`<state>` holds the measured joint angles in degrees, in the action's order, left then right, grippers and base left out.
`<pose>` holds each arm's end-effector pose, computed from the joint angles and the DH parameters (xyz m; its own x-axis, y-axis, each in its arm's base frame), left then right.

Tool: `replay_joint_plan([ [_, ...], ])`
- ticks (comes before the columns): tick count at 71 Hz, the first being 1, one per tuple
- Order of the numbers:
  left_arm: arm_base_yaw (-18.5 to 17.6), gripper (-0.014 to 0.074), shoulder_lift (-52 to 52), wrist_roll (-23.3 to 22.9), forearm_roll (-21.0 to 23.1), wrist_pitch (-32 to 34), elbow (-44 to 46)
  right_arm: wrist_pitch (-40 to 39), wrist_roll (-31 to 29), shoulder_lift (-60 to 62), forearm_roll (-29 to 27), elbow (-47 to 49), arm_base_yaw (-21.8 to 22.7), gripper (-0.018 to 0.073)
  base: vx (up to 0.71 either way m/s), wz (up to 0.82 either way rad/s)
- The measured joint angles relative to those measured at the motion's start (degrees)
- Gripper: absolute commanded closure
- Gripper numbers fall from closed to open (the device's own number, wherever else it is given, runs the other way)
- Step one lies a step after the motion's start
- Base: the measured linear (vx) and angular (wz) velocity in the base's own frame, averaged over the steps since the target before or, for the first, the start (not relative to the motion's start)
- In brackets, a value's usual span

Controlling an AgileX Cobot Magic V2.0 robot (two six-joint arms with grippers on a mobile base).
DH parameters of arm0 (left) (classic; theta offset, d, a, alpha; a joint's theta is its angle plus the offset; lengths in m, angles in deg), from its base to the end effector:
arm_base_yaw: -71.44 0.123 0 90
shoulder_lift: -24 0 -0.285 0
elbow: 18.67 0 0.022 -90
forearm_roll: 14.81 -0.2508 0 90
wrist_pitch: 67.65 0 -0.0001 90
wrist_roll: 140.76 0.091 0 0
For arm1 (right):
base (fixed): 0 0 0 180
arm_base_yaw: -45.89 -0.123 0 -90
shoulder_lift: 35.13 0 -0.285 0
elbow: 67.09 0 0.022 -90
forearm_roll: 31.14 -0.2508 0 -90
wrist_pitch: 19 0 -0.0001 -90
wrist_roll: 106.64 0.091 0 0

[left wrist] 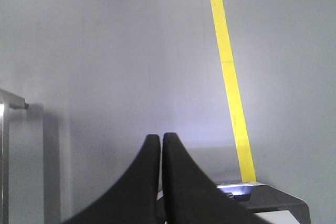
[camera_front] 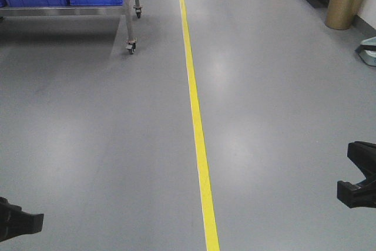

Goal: Move and align brake pads A on conveyor
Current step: 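Drive along the yellow floor line toward the steel table, then drive up to the shiny steel table with two brake pads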

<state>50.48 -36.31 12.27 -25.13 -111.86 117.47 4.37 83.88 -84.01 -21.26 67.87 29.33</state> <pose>0.1491 -0.0449 0.2540 -0.8436 -0.0321 -0.5360 0.0115 0.9969 -0.0779 0.1409 0.0354 0.3012 -0.4404 -0.1049 -0.8917 -0.2152 0.9765 -0.0085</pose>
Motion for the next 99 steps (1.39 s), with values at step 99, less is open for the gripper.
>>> replay_joint_plan([
  [99,0.0,0.0602,0.0,0.0,0.0,0.0,0.0,0.0,0.0,0.0,0.0,0.0,0.0,0.0567,0.23,0.34],
])
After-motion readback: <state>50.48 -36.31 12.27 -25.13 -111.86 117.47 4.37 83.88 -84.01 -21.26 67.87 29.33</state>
